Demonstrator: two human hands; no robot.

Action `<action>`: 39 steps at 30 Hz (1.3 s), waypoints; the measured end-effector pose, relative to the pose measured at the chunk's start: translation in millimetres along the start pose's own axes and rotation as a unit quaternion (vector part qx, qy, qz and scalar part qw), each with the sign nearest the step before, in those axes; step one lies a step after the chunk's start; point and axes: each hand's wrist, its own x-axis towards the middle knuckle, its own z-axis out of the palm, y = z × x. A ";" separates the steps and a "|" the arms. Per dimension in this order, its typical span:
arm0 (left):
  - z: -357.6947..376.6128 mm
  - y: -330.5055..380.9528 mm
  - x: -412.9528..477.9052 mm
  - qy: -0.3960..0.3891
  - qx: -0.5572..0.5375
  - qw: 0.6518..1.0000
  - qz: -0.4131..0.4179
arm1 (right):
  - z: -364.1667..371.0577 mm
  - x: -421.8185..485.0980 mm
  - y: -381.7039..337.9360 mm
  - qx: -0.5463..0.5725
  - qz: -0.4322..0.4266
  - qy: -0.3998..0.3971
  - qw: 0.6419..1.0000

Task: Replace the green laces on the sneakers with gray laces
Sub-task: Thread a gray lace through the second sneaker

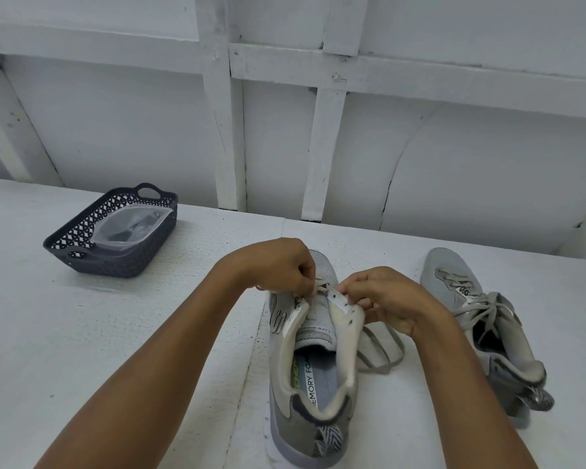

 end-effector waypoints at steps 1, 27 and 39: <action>-0.4 -0.6 -1.3 0.013 -0.030 0.999 0.008 | -0.6 0.0 0.3 0.002 0.000 0.001 1.000; 26.6 5.6 8.7 0.086 0.003 0.995 0.050 | -2.9 1.6 5.2 0.071 -0.018 -0.017 0.997; -6.4 -25.8 -6.3 0.051 -0.276 0.959 0.024 | -5.2 14.6 15.7 0.035 -0.070 0.036 0.996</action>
